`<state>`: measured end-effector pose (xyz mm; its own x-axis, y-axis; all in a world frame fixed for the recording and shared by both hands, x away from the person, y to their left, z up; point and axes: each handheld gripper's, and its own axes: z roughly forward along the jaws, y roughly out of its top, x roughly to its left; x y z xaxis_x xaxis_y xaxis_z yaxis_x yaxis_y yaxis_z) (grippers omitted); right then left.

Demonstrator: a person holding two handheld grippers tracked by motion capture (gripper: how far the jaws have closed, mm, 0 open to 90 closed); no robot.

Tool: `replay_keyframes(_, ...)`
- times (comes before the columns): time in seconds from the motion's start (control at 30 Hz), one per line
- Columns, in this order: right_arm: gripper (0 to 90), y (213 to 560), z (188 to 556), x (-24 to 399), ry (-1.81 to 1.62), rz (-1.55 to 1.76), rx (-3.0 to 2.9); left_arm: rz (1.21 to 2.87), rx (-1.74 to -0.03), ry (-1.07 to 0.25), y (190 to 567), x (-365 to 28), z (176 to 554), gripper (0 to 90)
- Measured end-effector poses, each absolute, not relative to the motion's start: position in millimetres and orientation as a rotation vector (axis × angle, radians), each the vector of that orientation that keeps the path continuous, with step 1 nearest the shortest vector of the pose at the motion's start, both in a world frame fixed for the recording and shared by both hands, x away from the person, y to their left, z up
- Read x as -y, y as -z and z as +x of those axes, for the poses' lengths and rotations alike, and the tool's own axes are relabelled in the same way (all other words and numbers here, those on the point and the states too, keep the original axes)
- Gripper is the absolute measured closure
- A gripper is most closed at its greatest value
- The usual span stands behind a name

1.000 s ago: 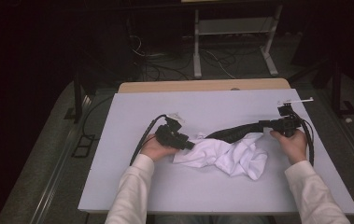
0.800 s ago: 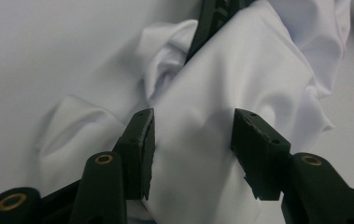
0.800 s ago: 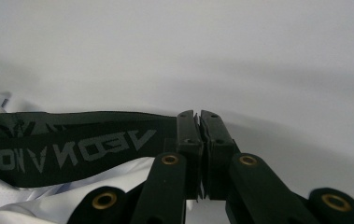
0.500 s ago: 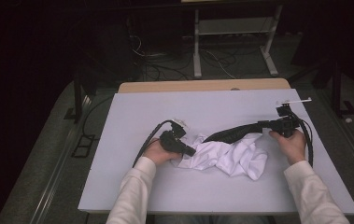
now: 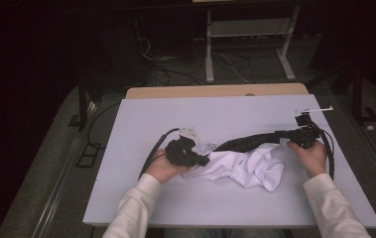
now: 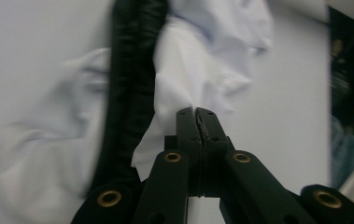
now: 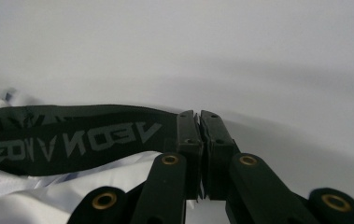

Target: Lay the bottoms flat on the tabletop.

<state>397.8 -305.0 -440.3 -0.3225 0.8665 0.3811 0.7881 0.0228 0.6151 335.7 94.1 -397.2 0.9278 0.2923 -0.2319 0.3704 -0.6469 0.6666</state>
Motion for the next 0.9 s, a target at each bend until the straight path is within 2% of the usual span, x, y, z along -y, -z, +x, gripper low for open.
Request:
replay_keyframes(0.2, 86.2, 439.4, 391.2, 307.0, -1.186, 1.773, -2.173, 2.423, -0.328, 0.240, 423.2, -68.9, 295.1, 89.0)
replay_keyframes(0.4, 86.2, 442.1, 391.4, 303.1, -1.170, 1.768, -2.189, 2.433, -0.399, 0.294, 446.8, -65.2, 291.5, 87.5)
replay_keyframes(0.43, 86.2, 442.1, 391.4, 302.3, -1.162, 1.766, -2.192, 2.428, -0.409, 0.288, 446.6, -66.9, 291.5, 85.7)
replay_keyframes(0.53, 86.2, 442.3, 391.4, 302.5, -1.159, 1.765, -2.194, 2.402, -0.423, 0.285, 439.2, -75.5, 290.5, 72.9)
replay_keyframes(0.7, 86.2, 442.6, 391.4, 303.4, -1.161, 1.767, -2.192, 2.332, -0.487, 0.169, 418.5, -101.0, 293.3, 58.1)
replay_keyframes(0.9, 86.2, 442.7, 391.6, 303.0, -1.158, 1.766, -2.193, 2.179, -0.685, 0.091, 405.3, -136.2, 311.6, 52.9)
